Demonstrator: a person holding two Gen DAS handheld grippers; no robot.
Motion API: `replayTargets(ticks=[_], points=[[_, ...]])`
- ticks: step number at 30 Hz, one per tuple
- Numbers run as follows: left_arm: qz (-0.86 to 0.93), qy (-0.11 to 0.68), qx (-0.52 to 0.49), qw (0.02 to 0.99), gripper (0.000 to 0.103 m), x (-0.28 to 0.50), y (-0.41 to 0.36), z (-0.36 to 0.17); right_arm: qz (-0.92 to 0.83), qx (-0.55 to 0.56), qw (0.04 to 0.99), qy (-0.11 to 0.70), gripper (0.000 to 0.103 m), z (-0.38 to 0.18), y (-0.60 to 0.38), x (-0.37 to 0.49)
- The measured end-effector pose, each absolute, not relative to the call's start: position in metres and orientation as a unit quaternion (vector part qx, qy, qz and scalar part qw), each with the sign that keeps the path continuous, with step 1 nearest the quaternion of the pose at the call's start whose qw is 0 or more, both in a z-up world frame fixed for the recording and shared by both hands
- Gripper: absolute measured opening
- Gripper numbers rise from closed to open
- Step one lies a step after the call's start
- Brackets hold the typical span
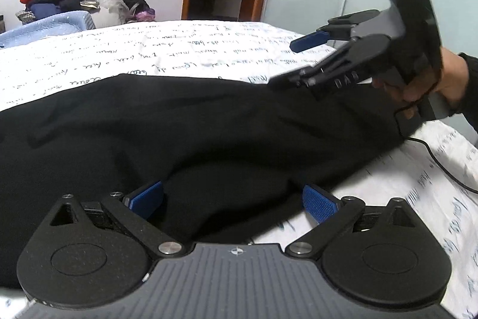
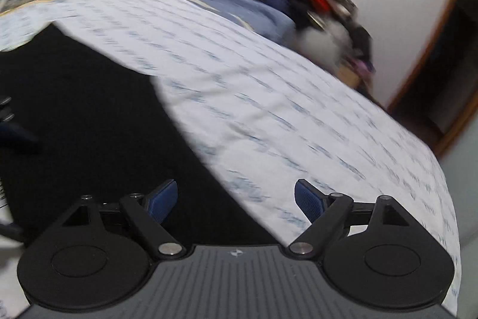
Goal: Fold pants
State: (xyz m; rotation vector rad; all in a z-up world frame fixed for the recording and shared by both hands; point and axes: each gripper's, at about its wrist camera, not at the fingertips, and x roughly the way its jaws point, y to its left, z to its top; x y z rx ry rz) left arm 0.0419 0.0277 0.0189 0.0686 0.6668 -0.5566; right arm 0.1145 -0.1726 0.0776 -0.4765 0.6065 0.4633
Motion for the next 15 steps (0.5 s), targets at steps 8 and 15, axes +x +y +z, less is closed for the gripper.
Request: replayTargets(ticks=[8,15], points=[[-0.158,0.258,-0.022,0.953,0.101,0.028,0.072,0.065,0.234,-0.148,0.915,0.293,0.086,0.085,-0.177,0.058],[-0.042,0.260,-0.019,0.965,0.100,0.034,0.108,0.079,0.302,-0.210,0.906,0.209,0.086,0.085,-0.120,-0.003]])
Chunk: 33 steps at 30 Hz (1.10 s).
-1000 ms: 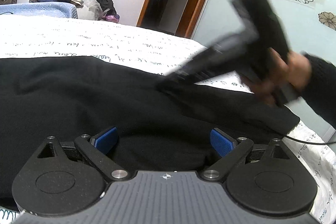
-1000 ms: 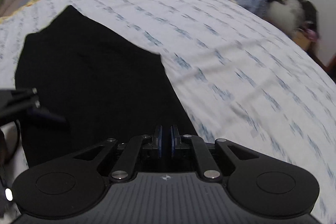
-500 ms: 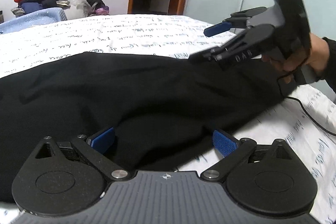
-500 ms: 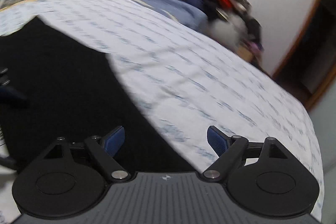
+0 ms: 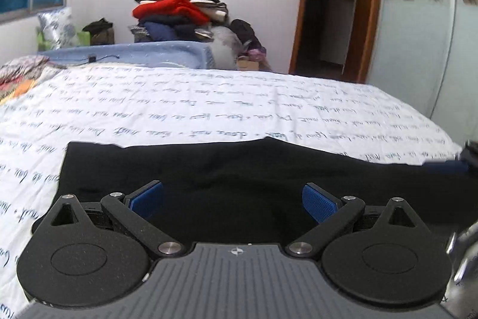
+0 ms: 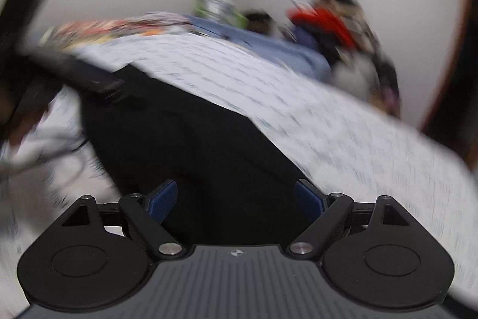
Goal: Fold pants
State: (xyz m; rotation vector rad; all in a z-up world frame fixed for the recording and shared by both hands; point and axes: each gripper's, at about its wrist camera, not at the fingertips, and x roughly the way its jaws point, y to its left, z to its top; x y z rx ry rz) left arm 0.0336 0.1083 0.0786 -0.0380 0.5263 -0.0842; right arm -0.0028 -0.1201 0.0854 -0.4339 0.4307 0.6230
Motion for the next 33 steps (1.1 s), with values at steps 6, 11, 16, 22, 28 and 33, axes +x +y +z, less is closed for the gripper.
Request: replayTargets(ticks=[6,11,16,22,28,33], points=[[0.015,0.254,-0.073,0.964,0.100,0.025,0.138,0.078,0.326,-0.352,0.854,0.201,0.074,0.052,-0.062,-0.018],[0.051,0.254,-0.117,0.959,0.101,0.013,0.170,0.079,0.326,-0.372,0.843,0.212,0.058,0.047,-0.045,-0.007],[0.060,0.258,-0.150,0.953,0.101,0.011,0.184,0.077,0.340,-0.396,0.823,0.227,0.025,0.036,-0.027,-0.003],[0.016,0.262,-0.212,0.941,0.101,0.003,0.196,0.084,0.344,-0.405,0.820,0.213,0.008,0.024,-0.014,-0.006],[-0.146,0.321,-0.398,0.847,0.101,0.005,0.189,0.067,0.337,-0.270,0.874,0.225,0.008,0.055,-0.035,0.014],[-0.135,0.349,-0.304,0.876,0.092,0.020,0.157,0.075,0.334,-0.250,0.878,0.235,0.008,0.053,-0.037,0.018]])
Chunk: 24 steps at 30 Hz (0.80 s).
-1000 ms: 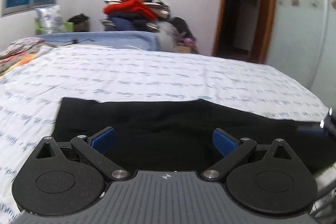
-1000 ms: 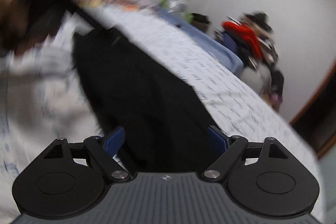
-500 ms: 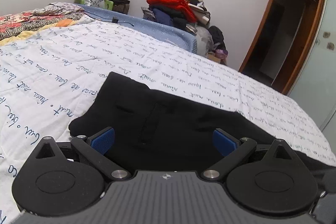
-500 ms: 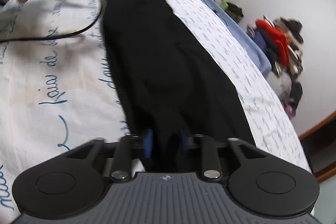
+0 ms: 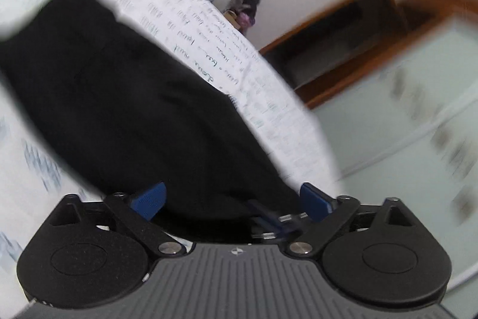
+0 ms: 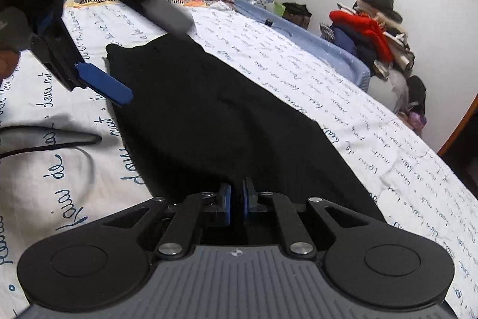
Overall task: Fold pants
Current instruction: 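Fold the pants over with the right tool while the left tool grasps the fold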
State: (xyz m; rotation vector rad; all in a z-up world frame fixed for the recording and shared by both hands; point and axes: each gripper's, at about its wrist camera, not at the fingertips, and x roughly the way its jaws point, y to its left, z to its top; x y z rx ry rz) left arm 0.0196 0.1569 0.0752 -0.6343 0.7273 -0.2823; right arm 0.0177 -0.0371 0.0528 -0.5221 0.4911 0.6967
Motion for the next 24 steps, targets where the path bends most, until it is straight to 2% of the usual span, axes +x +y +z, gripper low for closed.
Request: replayTargets(ticks=[4,6,8,9,11,15,18,20,21,23,24], points=[[-0.130,0.253,-0.003,0.959,0.091,0.002,0.121,0.114,0.336,-0.241,0.879,0.236,0.008,0.054,-0.045,0.013],[-0.121,0.200,0.146,0.961,0.093,-0.008,0.104,0.118,0.342,-0.226,0.879,0.244,0.008,0.055,-0.049,0.015],[-0.139,0.206,0.258,0.934,0.091,-0.007,0.086,0.106,0.341,-0.220,0.880,0.246,0.008,0.055,-0.050,0.017],[-0.151,0.219,0.279,0.923,0.090,-0.005,0.078,0.097,0.341,-0.219,0.880,0.246,0.008,0.055,-0.050,0.017],[-0.182,0.246,0.288,0.907,0.077,-0.002,0.063,0.082,0.342,-0.213,0.881,0.247,0.008,0.055,-0.050,0.018],[-0.195,0.239,0.334,0.891,0.075,0.002,0.031,0.057,0.343,-0.212,0.881,0.247,0.008,0.055,-0.051,0.018],[-0.206,0.259,0.343,0.879,0.065,0.011,0.022,0.049,0.343,-0.210,0.882,0.246,0.008,0.055,-0.051,0.020],[-0.215,0.282,0.360,0.863,0.048,0.018,0.021,0.042,0.342,-0.203,0.884,0.246,0.008,0.056,-0.053,0.023],[-0.219,0.287,0.368,0.857,0.043,0.021,0.022,0.039,0.341,-0.197,0.885,0.248,0.008,0.057,-0.054,0.024],[-0.223,0.301,0.368,0.851,0.015,0.025,0.028,0.037,0.340,-0.191,0.886,0.251,0.008,0.056,-0.056,0.025],[-0.221,0.304,0.372,0.849,0.008,0.025,0.031,0.038,0.341,-0.190,0.885,0.254,0.008,0.055,-0.055,0.024]])
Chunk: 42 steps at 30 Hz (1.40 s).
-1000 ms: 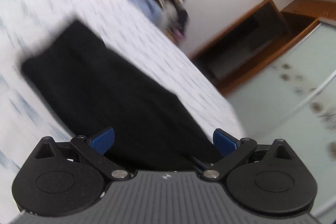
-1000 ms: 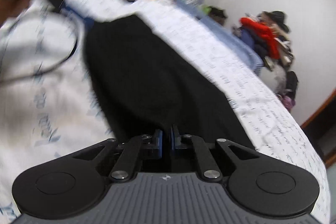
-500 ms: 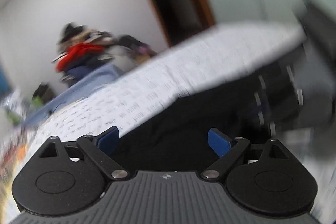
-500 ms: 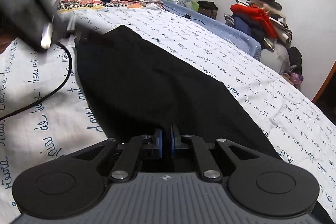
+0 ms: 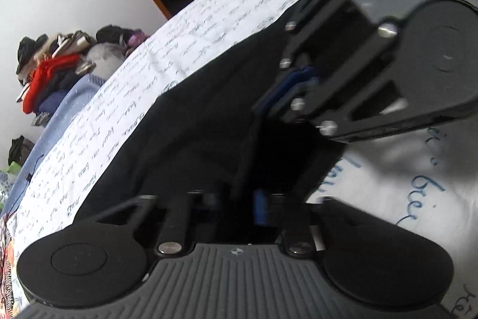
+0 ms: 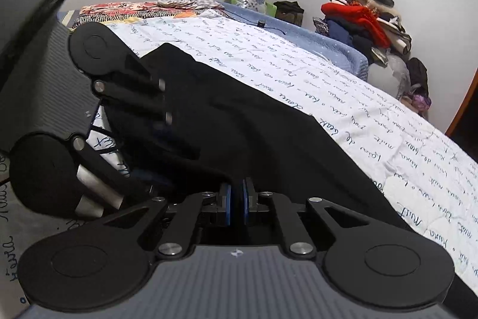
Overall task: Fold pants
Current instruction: 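Fold the pants over with the right tool while the left tool grasps the fold, then open both tools and release the folded pants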
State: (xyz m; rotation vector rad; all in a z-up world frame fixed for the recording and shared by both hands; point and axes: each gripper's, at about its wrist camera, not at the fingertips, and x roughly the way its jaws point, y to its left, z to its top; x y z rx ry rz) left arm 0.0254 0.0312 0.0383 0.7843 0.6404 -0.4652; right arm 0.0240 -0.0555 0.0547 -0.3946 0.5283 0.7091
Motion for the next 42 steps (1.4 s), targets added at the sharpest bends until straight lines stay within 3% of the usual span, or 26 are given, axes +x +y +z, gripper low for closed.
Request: replayTargets(ticks=[9,10,12,14,16,17,20,21,22,23,25,28,32,34,38,42], points=[[-0.241,0.336,0.398,0.819,0.008,0.009,0.053,0.045,0.384,-0.146,0.861,0.299,0.008,0.051,-0.054,0.010],[-0.239,0.328,0.398,0.823,0.019,0.008,0.053,0.042,0.383,-0.148,0.860,0.302,0.008,0.047,-0.054,0.010],[-0.240,0.327,0.392,0.826,0.020,0.006,0.055,0.039,0.381,-0.146,0.860,0.307,0.008,0.041,-0.054,0.010],[-0.222,0.319,0.387,0.836,0.048,0.005,0.061,0.048,0.382,-0.141,0.861,0.306,0.011,0.045,-0.057,0.008],[-0.231,0.335,0.331,0.851,0.060,0.006,0.079,0.067,0.380,-0.112,0.863,0.313,0.018,0.054,-0.071,0.008],[-0.242,0.348,0.286,0.859,0.061,0.009,0.092,0.080,0.378,-0.090,0.865,0.317,0.020,0.058,-0.079,0.009],[-0.251,0.368,0.129,0.886,0.069,0.024,0.132,0.118,0.366,0.003,0.873,0.322,0.046,0.073,-0.118,0.016],[-0.242,0.368,0.071,0.895,0.073,0.035,0.146,0.128,0.361,0.037,0.876,0.318,0.062,0.077,-0.131,0.020],[-0.225,0.368,0.011,0.902,0.084,0.048,0.158,0.134,0.354,0.068,0.878,0.314,0.071,0.080,-0.140,0.026],[-0.196,0.368,-0.062,0.907,0.092,0.062,0.173,0.136,0.347,0.092,0.880,0.312,0.071,0.085,-0.147,0.036],[-0.129,0.365,-0.185,0.903,0.095,0.085,0.198,0.128,0.331,0.129,0.883,0.308,0.072,0.092,-0.152,0.060],[-0.041,0.385,-0.261,0.884,0.092,0.117,0.217,0.100,0.325,0.225,0.851,0.346,0.073,0.087,-0.150,0.116],[-0.044,0.424,-0.284,0.859,0.088,0.140,0.213,0.056,0.316,0.330,0.776,0.436,0.073,0.052,-0.129,0.186],[-0.060,0.409,-0.265,0.871,0.089,0.142,0.213,0.046,0.249,0.297,0.798,0.462,0.067,0.035,-0.125,0.210],[-0.067,0.410,-0.250,0.874,0.087,0.147,0.215,0.047,0.246,0.370,0.778,0.445,0.067,0.014,-0.149,0.225],[-0.060,0.402,-0.250,0.879,0.089,0.147,0.214,0.048,0.262,0.304,0.805,0.437,0.067,0.025,-0.138,0.213]])
